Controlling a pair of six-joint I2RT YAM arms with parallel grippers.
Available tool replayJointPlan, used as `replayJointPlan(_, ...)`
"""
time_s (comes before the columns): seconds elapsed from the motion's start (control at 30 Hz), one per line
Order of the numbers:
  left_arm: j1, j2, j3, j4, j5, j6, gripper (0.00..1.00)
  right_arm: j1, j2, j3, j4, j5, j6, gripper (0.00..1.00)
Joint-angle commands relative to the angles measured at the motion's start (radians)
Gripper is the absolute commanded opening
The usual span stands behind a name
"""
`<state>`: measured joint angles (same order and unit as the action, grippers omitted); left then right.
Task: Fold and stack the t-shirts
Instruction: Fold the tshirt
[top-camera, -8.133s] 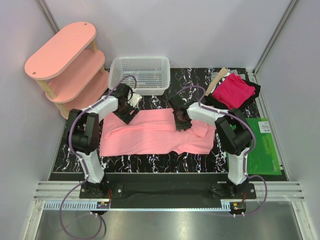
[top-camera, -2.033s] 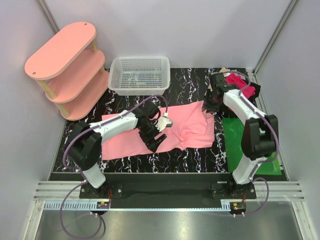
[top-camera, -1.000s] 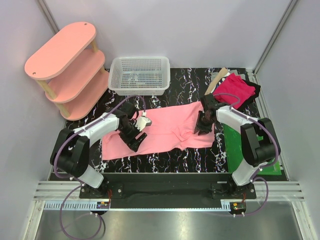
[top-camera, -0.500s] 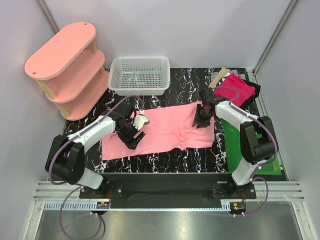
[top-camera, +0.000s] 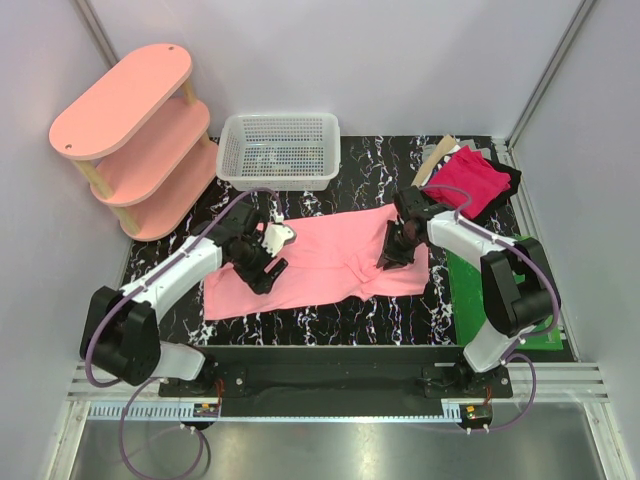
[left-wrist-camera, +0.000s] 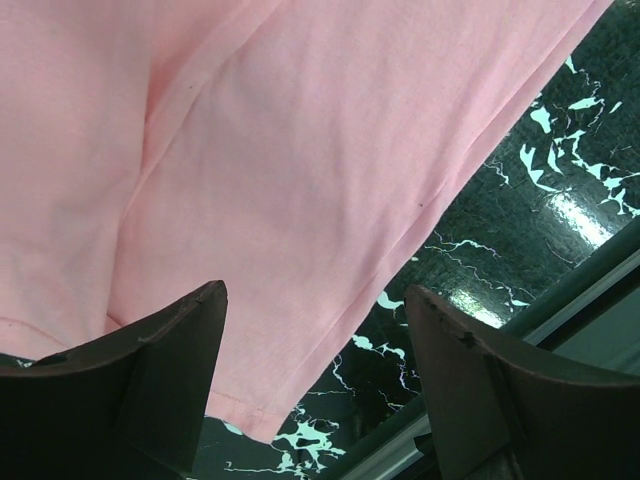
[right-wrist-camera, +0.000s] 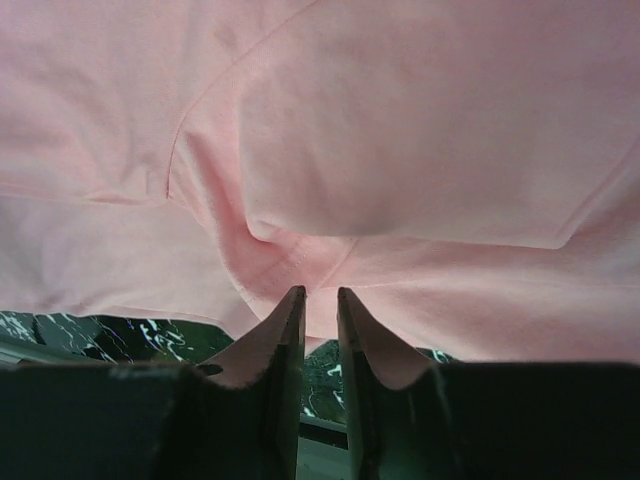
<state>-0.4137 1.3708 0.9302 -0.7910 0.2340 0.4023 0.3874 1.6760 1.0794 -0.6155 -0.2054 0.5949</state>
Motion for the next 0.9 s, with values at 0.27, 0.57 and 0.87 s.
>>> replayJointPlan(0.27, 0.018, -0.065, -0.007, 0.024, -0.004, 0.012, 0.78, 0.030, 0.073, 0.036, 0.036, 0.001, 0.029, 0.28)
replayJointPlan(0.57, 0.026, -0.070, -0.008, 0.029, 0.011, 0.001, 0.78, 0.030, 0.099, 0.045, 0.033, 0.044, 0.017, 0.29)
replayJointPlan(0.87, 0.026, -0.082, 0.010, 0.029, 0.011, -0.008, 0.79, 0.030, 0.142, 0.042, 0.031, 0.066, 0.000, 0.27)
